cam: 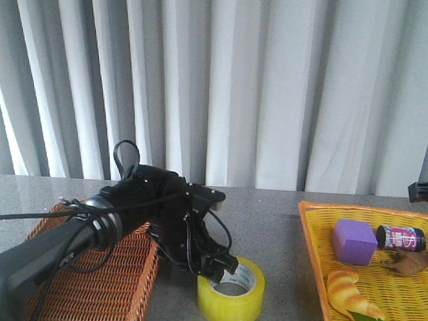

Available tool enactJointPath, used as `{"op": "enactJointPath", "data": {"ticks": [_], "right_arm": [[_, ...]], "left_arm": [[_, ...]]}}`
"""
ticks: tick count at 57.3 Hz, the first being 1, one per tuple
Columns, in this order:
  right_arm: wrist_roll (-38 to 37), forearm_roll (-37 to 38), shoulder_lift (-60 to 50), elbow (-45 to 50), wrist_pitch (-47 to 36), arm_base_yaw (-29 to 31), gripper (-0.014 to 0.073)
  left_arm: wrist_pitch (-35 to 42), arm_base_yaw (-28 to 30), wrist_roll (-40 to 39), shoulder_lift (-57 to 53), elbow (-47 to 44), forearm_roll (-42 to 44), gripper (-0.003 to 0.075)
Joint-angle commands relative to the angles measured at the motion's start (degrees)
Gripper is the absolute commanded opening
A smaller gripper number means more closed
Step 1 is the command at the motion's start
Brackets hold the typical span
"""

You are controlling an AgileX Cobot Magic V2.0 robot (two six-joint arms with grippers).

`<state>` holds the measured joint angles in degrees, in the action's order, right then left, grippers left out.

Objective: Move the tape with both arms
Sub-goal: 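Close the left gripper on the tape roll's rim and lift it, then carry the tape roll over the brown basket and lower it inside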

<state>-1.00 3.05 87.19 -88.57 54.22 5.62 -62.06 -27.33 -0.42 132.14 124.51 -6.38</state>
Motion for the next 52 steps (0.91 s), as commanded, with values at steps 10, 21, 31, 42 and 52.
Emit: {"op": "enactJointPath", "data": {"ticks": [10,21,31,42,52], "right_arm": [[0.2,0.4,-1.9,-1.5,-3.1,0.3,-0.0008],[0.2,0.4,-1.9,-1.5,-3.1,0.3,-0.0008],[0.2,0.4,-1.9,-1.5,-3.1,0.3,-0.0008],[0.2,0.4,-1.9,-1.5,-3.1,0.3,-0.0008],[0.2,0.4,-1.9,-1.5,-3.1,0.3,-0.0008]], "left_arm": [[1.3,-0.3,-2.6,-1.7,1.8,-1.4,0.0283],[3.0,-0.3,-3.0,-2.4,1.8,-1.4,0.0034],[3.7,-0.3,-1.0,-4.9,1.8,-1.4,-0.0007],[7.4,0.0,0.4,-11.7,1.8,-1.4,-0.0007],[8.4,0.9,1.2,-19.2,1.8,2.1,-0.0007]]}}
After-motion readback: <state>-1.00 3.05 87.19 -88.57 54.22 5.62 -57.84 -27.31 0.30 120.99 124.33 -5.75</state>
